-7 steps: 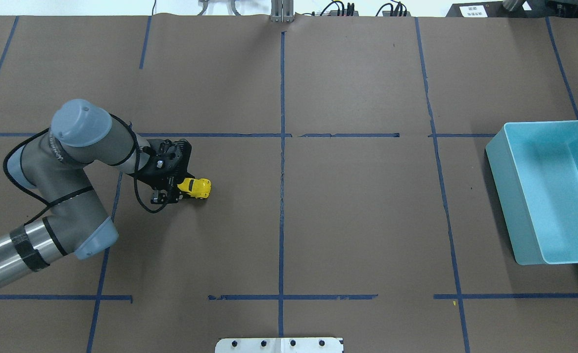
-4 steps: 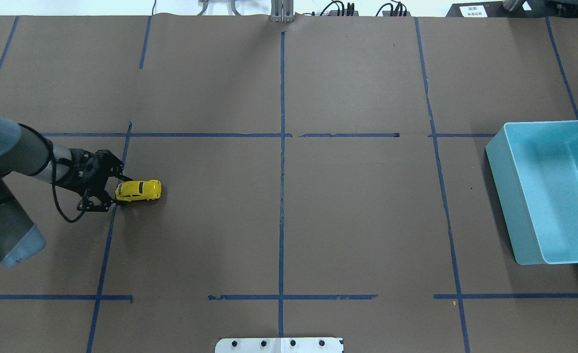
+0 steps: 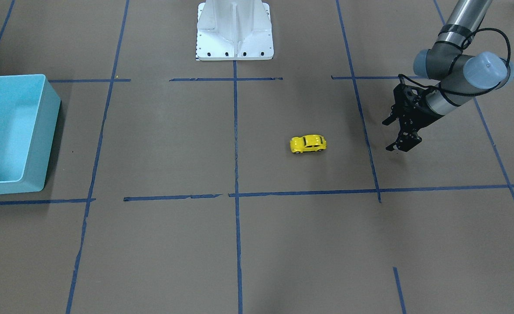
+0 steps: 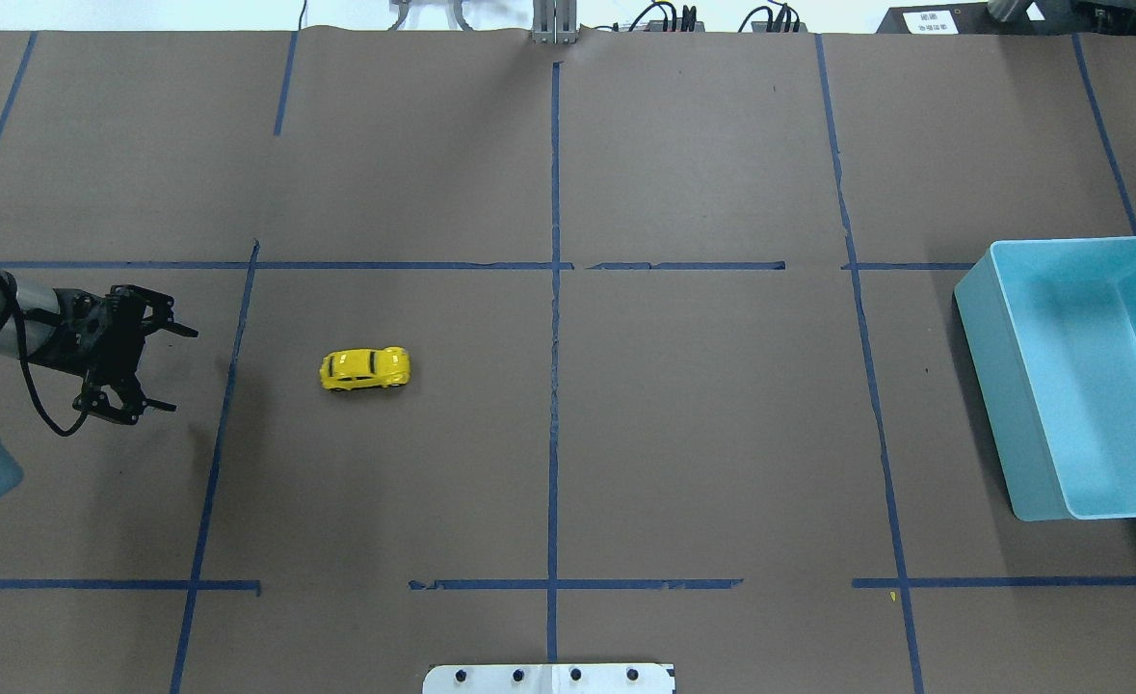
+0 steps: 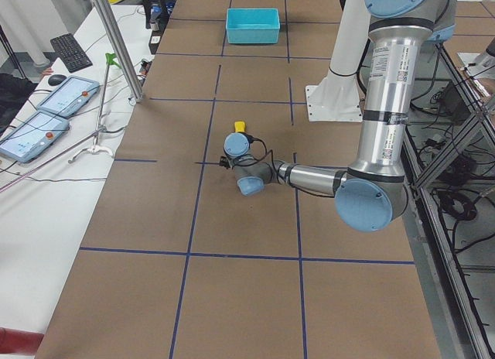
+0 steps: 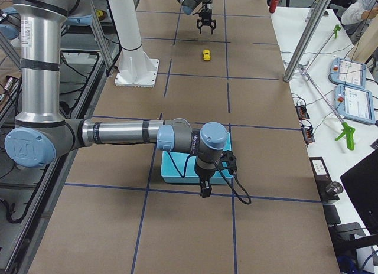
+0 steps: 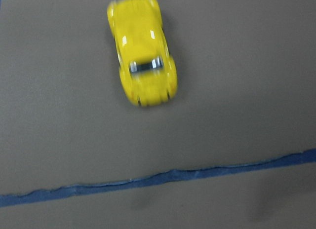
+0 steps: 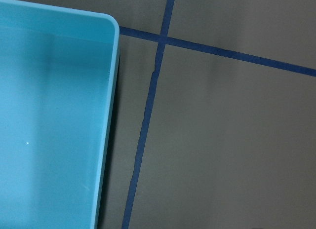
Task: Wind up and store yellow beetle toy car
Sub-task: 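Open the left gripper and lift it away, releasing the car, then move the right gripper over the yellow car beside the blue bin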
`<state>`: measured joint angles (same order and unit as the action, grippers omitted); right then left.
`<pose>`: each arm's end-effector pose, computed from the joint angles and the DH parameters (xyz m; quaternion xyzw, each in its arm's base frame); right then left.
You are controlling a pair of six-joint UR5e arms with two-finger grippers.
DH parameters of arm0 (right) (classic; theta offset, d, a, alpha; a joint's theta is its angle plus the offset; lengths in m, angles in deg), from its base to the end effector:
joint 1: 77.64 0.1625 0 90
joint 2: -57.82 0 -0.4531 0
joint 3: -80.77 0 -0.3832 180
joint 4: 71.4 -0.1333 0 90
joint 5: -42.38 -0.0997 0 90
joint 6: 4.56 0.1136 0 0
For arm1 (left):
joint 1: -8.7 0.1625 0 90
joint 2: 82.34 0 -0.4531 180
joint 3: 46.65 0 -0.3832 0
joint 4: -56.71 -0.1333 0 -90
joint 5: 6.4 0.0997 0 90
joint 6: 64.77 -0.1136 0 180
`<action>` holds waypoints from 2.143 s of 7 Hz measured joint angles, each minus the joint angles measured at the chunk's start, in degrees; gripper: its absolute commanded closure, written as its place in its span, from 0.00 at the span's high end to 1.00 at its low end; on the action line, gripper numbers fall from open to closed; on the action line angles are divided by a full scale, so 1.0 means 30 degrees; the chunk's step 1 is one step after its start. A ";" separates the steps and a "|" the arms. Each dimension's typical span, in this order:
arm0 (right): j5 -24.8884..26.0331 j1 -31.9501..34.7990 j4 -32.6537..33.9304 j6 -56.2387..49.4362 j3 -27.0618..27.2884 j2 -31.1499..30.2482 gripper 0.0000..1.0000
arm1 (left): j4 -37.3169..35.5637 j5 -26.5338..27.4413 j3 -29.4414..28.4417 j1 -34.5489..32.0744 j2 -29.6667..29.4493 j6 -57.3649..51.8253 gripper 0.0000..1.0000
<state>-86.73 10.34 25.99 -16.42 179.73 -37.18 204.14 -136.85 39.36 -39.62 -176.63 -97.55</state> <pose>0.0462 -0.4389 0.6814 0.0006 -0.3357 -0.1039 0.9362 0.3168 -0.4455 0.5742 0.4281 0.3370 0.6301 0.5533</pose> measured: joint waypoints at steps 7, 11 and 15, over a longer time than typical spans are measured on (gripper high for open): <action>-0.0017 0.0000 -0.0029 -0.0010 0.0069 0.0065 1.00 | -0.5548 -0.2491 0.3160 -0.2793 -0.0286 0.3163 0.99; -0.0606 -0.0231 -0.0009 0.0167 0.0141 0.0638 1.00 | -1.6904 -0.2637 0.6999 -0.6196 -0.0355 0.6097 0.99; -0.0890 -0.3437 0.0219 0.0154 0.1199 0.3926 1.00 | -2.0219 -0.0817 0.7073 -1.0638 0.0318 1.0115 1.00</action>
<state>-89.40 0.03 26.64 -15.96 183.33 -25.40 143.48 -139.30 60.58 -71.54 -175.67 -67.21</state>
